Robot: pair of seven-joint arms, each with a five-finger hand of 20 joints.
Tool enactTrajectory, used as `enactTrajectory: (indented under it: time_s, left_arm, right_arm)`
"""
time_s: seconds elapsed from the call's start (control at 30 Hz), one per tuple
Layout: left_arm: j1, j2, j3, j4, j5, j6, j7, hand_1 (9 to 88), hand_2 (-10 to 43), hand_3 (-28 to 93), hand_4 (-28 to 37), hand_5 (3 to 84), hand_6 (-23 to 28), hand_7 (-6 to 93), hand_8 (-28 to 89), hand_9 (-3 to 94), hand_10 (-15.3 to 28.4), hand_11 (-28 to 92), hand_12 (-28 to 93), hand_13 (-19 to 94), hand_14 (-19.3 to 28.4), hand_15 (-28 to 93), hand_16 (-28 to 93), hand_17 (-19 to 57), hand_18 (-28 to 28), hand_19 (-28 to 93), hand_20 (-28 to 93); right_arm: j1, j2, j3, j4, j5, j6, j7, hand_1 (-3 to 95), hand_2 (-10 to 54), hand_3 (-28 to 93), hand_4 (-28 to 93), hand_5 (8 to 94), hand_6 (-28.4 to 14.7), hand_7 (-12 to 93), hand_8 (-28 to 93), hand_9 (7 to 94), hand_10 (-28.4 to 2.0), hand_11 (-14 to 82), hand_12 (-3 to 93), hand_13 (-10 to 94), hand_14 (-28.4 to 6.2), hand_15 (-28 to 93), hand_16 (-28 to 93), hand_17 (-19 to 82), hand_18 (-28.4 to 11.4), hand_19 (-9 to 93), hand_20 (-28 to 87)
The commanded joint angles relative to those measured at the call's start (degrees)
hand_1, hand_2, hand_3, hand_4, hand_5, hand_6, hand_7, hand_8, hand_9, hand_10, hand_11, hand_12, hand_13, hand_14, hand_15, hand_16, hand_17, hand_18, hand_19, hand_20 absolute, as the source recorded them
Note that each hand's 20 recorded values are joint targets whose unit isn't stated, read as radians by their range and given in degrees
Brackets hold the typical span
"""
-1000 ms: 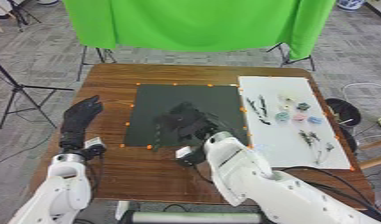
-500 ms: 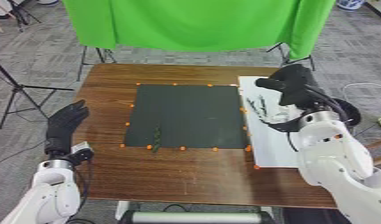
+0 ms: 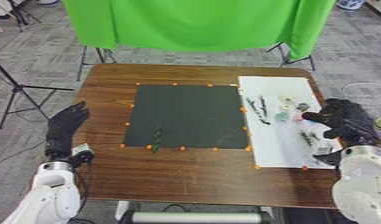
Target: Arrange flowers
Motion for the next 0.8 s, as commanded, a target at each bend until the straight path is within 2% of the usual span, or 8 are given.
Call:
enactTrajectory:
  time_s: [0.03,0.4,0.6,0.8]
  left_arm:
    - [0.9,-0.55,0.11,-0.54,0.76,-0.36,-0.79,25.2,-1.8,72,-28.3,50.4,1.9,17.4,-8,48.0,13.2,20,10,39,15.3,19,-3,10.8,11.5,13,18]
    - [1.7,-0.87,0.20,-0.79,0.86,-0.64,-1.17,26.6,-2.2,72,-27.9,50.3,1.9,17.4,-8,47.8,13.1,20,10,39,15.3,19,-3,10.8,11.5,13,18]
    - [0.9,-0.59,0.79,-0.42,0.95,-1.11,-1.33,27.0,-2.2,71,-27.6,50.3,2.0,17.3,-8,47.8,13.1,20,10,39,15.3,19,-3,10.8,11.5,13,18]
    - [0.8,-0.48,1.05,-0.45,0.95,-1.19,-1.31,27.2,-2.2,71,-27.4,50.4,2.0,17.3,-8,47.8,13.1,20,10,39,15.3,19,-3,10.8,11.6,13,18]
  right_arm:
    - [-3.9,-0.2,1.0,3.1,-5.2,-2.1,3.4,30.2,-9.5,64,-8,63.4,-4.2,21,-7,77.8,-16.0,23.0,22.0,89,-5.5,51,32,68,-8.0,91,29]
    - [-6.1,-0.9,1.3,4.2,-4.2,-2.7,4.2,30.1,-9.5,63,-9,64.8,-4.6,21,-6,79.8,-15.5,24.7,22.6,90,-5.2,51,32,68,-7.6,91,30]
    - [-5.3,-1.0,-0.8,4.7,-3.9,-2.2,4.1,31.0,-9.5,63,-9,67.2,-5.0,21,-6,83.1,-14.6,26.5,22.7,91,-4.6,50,32,69,-7.2,91,30]
    - [-4.5,-1.0,-2.8,5.4,-3.8,-2.8,4.6,32.4,-9.5,63,-9,68.4,-5.4,20,-6,84.2,-14.5,26.8,22.7,92,-4.4,49,33,70,-6.9,90,31]
